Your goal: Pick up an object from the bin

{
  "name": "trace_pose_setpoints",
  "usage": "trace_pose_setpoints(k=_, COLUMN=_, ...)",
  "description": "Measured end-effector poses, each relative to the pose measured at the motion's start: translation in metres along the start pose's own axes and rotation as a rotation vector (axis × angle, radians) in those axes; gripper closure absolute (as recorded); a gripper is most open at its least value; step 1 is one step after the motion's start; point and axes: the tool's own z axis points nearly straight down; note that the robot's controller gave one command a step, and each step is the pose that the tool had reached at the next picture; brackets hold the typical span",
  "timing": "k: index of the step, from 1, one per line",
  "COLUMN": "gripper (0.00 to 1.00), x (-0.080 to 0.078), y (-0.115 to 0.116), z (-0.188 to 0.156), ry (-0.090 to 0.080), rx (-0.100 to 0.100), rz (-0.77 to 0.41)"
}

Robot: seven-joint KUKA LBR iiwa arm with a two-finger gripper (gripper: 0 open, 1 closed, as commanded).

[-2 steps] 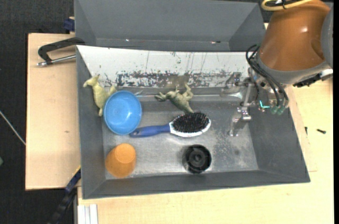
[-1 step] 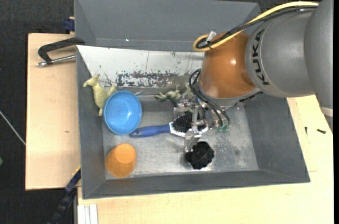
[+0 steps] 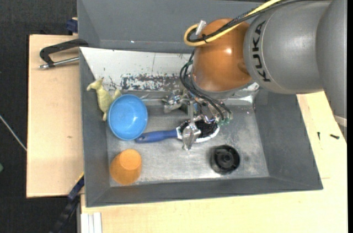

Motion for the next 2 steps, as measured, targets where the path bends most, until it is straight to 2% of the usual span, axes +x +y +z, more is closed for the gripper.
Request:
trace_pose_setpoints(k=1, gripper=1.00, x=0.0008, y=-0.0009, z=0.0008, ry=0.002, rx=0.000, rz=0.002)
trace_pose_setpoints(k=2, gripper=0.00, x=0.0008, y=-0.0009, z=0.0008, ry=0.002, rx=0.001, rz=0.001)
